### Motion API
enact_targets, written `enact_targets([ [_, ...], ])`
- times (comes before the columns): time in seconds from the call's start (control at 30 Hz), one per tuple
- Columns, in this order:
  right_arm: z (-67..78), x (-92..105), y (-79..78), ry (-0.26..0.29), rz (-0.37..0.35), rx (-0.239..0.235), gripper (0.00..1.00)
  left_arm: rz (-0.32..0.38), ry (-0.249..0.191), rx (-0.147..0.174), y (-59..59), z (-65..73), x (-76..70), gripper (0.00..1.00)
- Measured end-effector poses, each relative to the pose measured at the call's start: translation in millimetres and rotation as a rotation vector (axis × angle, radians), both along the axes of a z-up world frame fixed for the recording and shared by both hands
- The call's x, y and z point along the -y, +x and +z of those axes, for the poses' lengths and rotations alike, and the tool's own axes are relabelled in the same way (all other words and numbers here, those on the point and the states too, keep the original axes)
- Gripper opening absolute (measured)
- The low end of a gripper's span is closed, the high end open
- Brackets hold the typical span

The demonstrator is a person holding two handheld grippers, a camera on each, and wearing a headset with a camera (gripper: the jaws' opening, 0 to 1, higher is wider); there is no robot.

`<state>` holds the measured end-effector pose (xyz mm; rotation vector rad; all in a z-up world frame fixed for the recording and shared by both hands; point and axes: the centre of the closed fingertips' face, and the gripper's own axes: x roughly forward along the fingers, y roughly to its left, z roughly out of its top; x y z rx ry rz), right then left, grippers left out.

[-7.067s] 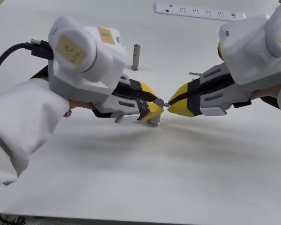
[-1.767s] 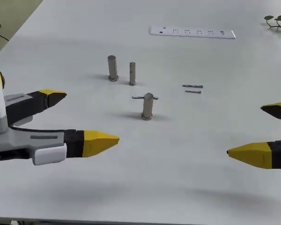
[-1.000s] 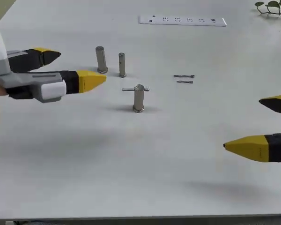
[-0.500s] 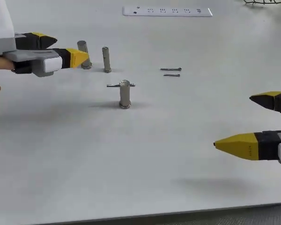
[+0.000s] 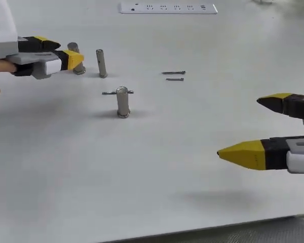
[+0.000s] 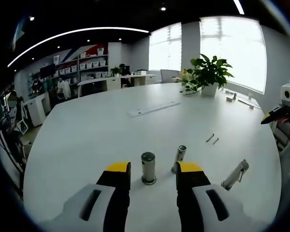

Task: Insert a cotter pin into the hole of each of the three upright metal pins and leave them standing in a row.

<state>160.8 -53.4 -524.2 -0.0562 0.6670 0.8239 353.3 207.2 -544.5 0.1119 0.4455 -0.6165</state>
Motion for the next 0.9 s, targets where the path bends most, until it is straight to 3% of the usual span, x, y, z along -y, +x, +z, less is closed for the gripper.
enact_targets([
  [0.13,-1.0,-1.0,-2.3,-0.002,0.002,-0.006,0.96,-0.008,-0.009,-0.018,2.4,-3.7,3.2,0.32],
  [0.2,-2.4,-1.2,-2.6,0.001,0.000,-0.011,0.95,-0.001,-0.011,-0.013,5.5,-3.7,3.2,0.26],
  [0.47,-5.2,1.0,-1.9,0.009,-0.022,-0.029,0.95,-0.003,-0.032,-0.017,13.4,-6.6,9.4,0.20],
  [0.67,-7.1,1.2,-2.6,0.007,-0.023,-0.038,0.95,-0.010,-0.011,-0.028,15.1,-14.1,11.8,0.11],
  [0.9,-9.9,3.1,-0.5,-0.002,-0.033,-0.045,0.94,-0.025,0.016,-0.019,11.9,-14.8,14.6,0.11],
])
